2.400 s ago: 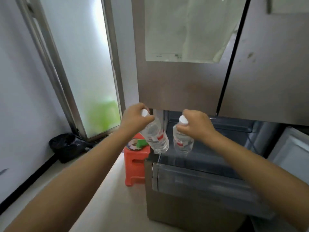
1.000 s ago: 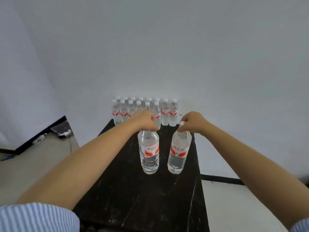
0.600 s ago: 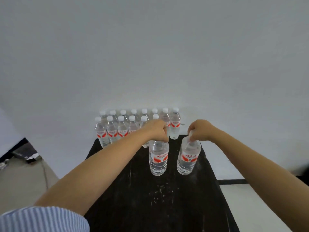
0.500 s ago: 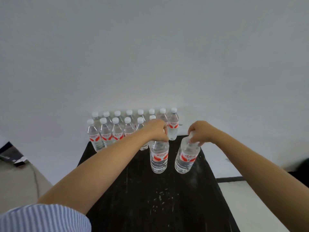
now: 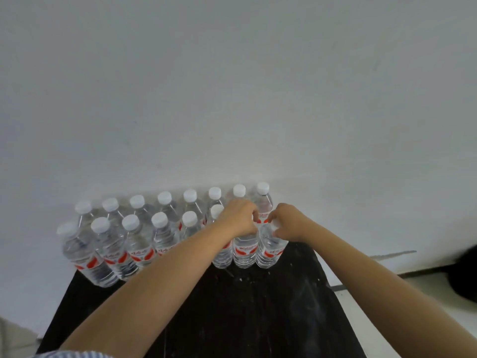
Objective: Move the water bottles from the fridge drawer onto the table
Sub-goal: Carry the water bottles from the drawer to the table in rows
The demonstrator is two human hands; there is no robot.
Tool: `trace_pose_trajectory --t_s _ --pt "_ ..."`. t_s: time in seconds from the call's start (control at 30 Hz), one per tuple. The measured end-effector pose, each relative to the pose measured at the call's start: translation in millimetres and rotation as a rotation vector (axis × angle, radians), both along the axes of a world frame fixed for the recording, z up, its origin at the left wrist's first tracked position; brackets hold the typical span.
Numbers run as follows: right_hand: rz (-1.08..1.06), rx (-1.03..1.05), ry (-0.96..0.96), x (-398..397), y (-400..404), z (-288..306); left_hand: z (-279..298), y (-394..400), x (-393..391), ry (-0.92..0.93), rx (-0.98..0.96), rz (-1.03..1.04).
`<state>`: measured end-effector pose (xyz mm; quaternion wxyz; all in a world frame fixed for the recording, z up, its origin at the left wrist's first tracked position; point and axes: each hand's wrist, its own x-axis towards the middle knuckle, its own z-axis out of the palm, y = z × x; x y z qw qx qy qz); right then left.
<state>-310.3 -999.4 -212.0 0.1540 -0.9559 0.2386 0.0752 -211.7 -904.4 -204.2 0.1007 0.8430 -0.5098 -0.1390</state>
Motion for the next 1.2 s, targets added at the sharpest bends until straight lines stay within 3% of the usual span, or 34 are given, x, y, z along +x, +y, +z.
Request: trace_pose_trajectory --t_s 0.33,0.53,0.63,0.87,1.2 --pt "0.001 0.009 -0.121 50.3 -35.8 -21.7 -31.2 -35.3 37.0 -0.082 0.065 0.006" --pt "-0.056 0.152 -0.131 19.1 -32.0 -25.2 -21.7 -15.8 16.9 -0.138 0.046 0.057" --pt "-0.117 0.081 -0.143 -19.9 -26.1 -15.5 -0.1 0.1 -0.8 -0.197 0.048 0.069" --pt "-0.200 -0.280 -0.152 -158.8 10.3 38.2 56.2 10.8 -124.8 -0.381 0.066 -0.198" --pt "-0.903 -0.427 -0.095 -529.8 130.2 86.7 79.9 17.9 -472.1 -0.412 -0.102 -0.847"
